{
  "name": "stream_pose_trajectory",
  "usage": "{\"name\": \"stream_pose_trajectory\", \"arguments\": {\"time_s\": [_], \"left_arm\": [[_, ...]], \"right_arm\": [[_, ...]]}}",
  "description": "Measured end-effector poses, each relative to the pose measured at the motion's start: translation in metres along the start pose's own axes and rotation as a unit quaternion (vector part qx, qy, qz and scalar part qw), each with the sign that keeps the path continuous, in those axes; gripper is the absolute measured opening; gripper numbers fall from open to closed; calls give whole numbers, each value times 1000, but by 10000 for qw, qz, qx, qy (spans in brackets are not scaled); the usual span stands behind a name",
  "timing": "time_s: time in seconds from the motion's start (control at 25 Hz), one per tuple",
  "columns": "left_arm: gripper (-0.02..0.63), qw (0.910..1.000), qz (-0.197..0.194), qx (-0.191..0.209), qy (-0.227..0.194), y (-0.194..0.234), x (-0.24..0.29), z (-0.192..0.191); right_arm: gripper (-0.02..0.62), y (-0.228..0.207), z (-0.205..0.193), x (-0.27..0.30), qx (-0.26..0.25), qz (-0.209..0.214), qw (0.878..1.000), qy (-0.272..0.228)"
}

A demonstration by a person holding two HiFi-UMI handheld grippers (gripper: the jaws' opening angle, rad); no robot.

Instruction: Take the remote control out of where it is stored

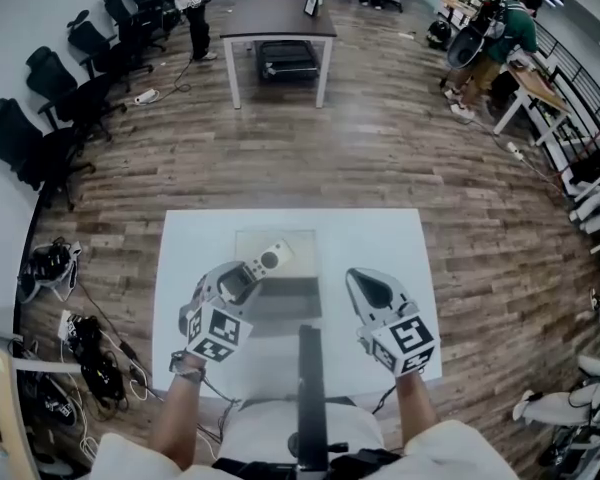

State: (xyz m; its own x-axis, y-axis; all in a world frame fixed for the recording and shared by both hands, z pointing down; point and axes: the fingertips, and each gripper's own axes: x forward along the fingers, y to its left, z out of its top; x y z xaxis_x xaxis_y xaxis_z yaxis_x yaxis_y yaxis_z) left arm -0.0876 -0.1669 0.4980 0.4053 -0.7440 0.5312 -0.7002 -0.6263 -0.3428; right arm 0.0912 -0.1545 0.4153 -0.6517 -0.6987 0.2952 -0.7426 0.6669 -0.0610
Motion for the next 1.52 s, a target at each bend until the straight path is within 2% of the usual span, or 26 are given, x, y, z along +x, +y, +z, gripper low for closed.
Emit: {"name": "stream_pose_trajectory", "arguments": {"time_s": [0.16, 0.4, 0.84, 1.16, 1.52], "left_arm": [[190, 9978, 275, -343, -505, 18, -18, 24], [190, 9894, 516, -765, -1122, 39, -46, 54], [190, 9650, 864, -1243, -2142, 70, -107, 99], [190, 9552, 1029, -1327, -2438, 86, -140, 112], [190, 9559, 1070, -1351, -2376, 83, -139, 109]], "right_arm": [[-2, -1, 21, -3, 4, 49, 9997, -244], [-2, -1, 49, -9, -149, 27, 9987, -492], [-2, -7, 86, -26, -409, -163, 9952, -869], [-2, 0, 105, -30, -476, -144, 9941, -966], [-2, 6, 103, -28, -521, -122, 9948, -872]]}}
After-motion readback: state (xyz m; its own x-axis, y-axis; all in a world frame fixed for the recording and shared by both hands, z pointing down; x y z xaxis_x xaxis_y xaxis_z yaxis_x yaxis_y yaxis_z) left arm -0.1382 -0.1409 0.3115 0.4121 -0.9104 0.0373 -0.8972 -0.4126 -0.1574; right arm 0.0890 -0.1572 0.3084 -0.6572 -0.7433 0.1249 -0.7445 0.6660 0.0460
